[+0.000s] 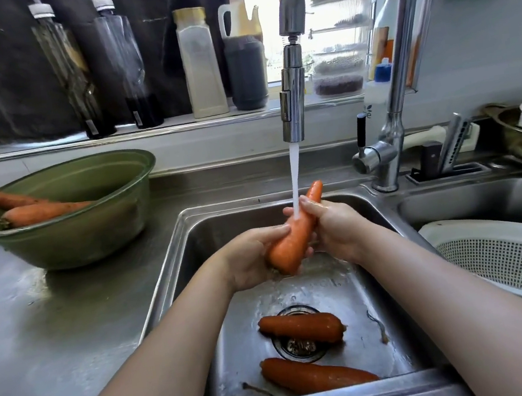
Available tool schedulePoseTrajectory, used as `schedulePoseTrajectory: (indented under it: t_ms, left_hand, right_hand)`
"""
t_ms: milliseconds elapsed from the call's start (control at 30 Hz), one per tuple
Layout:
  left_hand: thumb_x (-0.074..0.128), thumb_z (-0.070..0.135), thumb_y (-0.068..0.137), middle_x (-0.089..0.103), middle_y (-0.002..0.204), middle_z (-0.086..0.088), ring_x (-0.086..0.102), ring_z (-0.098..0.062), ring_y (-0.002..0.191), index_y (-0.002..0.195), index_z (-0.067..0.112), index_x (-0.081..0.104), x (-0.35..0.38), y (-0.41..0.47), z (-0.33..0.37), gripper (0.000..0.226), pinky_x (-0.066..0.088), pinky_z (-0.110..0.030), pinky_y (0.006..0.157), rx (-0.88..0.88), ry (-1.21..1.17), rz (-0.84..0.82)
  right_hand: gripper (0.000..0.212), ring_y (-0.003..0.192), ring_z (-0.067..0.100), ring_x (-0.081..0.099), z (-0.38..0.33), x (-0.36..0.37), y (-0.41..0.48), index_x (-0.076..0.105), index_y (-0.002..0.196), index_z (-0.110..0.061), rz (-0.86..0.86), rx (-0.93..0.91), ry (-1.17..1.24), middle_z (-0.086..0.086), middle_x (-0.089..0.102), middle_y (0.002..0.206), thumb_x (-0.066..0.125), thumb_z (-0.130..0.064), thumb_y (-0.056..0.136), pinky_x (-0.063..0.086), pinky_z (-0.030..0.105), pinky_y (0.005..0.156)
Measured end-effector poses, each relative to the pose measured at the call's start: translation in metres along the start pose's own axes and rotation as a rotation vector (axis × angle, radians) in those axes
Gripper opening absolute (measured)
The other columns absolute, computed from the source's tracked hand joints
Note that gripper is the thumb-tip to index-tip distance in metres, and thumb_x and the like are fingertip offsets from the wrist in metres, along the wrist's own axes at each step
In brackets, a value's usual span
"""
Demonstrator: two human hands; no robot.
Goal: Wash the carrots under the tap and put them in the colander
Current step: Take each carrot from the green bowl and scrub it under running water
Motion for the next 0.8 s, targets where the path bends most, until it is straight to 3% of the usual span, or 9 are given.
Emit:
schedulePoseTrajectory:
  t_ms: [100,200,300,433,533,633,733,800]
  left_hand:
    - [0.059,0.042,0.102,0.077,0.1,-0.009,0.072,-0.019,0.078,0.117,0.016,0.071,0.004,0.005,0.001,0.032,0.058,-0.032,0.066,0.043,0.197,0.226]
    - [0.066,0.054,0.095,0.078,0.086,-0.007,0.069,-0.018,0.058,0.099,0.013,0.076,0.005,0.01,0.003,0.043,0.053,-0.025,0.05,0.113,0.296,0.411]
    - [0.064,0.051,0.097,0.078,0.091,-0.008,0.071,-0.02,0.067,0.106,0.011,0.076,0.0,0.012,0.004,0.043,0.054,-0.027,0.054,0.143,0.349,0.327]
    - [0.064,0.023,0.101,0.073,0.106,-0.007,0.07,-0.02,0.092,0.13,0.015,0.066,-0.007,0.013,-0.001,0.029,0.055,-0.037,0.082,0.125,0.366,0.079]
    - [0.07,0.026,0.093,0.071,0.109,-0.006,0.068,-0.022,0.098,0.127,0.021,0.066,-0.007,0.016,0.0,0.035,0.055,-0.039,0.086,0.156,0.428,0.109]
    - [0.061,0.036,0.103,0.073,0.104,-0.008,0.071,-0.022,0.09,0.118,0.02,0.07,-0.002,0.016,0.002,0.024,0.058,-0.037,0.076,0.197,0.455,0.195]
    - [0.057,0.05,0.102,0.075,0.093,-0.013,0.071,-0.019,0.063,0.109,0.012,0.071,0.006,0.014,0.006,0.041,0.057,-0.028,0.056,0.207,0.381,0.346]
    - [0.057,0.056,0.1,0.078,0.094,-0.015,0.072,-0.022,0.064,0.11,0.007,0.071,0.002,0.016,0.005,0.052,0.057,-0.028,0.056,0.18,0.376,0.39]
  right_hand:
    - [0.022,0.096,0.029,0.074,0.004,0.0,0.002,0.063,0.119,-0.02,0.054,-0.024,-0.058,0.005,0.077,0.112,0.055,-0.036,0.106,0.057,0.04,0.068]
    - [0.03,0.106,0.036,0.072,0.005,0.004,0.003,0.063,0.125,-0.019,0.077,-0.04,-0.123,0.008,0.075,0.118,0.059,-0.041,0.104,0.059,0.048,0.083]
    - [0.029,0.105,0.031,0.072,0.001,0.0,0.001,0.067,0.117,-0.024,0.12,-0.05,-0.173,0.004,0.077,0.115,0.065,-0.046,0.099,0.054,0.05,0.098]
    - [0.04,0.109,0.029,0.071,-0.002,-0.008,0.004,0.069,0.122,-0.021,0.154,-0.055,-0.169,0.0,0.078,0.112,0.069,-0.051,0.095,0.054,0.047,0.094]
    - [0.042,0.11,0.027,0.071,-0.003,-0.009,0.006,0.067,0.126,-0.021,0.157,-0.079,-0.182,-0.003,0.079,0.111,0.067,-0.05,0.096,0.05,0.052,0.104]
    - [0.038,0.11,0.03,0.071,-0.004,-0.007,0.005,0.065,0.126,-0.022,0.106,-0.091,-0.184,0.002,0.077,0.115,0.065,-0.048,0.099,0.052,0.053,0.104]
    - [0.028,0.112,0.035,0.071,-0.003,-0.006,0.003,0.063,0.127,-0.013,0.018,-0.053,-0.121,0.009,0.077,0.118,0.058,-0.03,0.105,0.054,0.051,0.101]
    - [0.027,0.114,0.037,0.07,-0.003,-0.008,0.003,0.063,0.128,-0.011,-0.002,-0.056,-0.119,0.011,0.076,0.119,0.059,-0.021,0.103,0.05,0.057,0.106]
Point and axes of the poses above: each hand's wrist, its own y-axis towards the middle knuckle, its own x-axis out of the palm, z = x × y, the point moved 4 cm from there along y, towards the middle knuckle
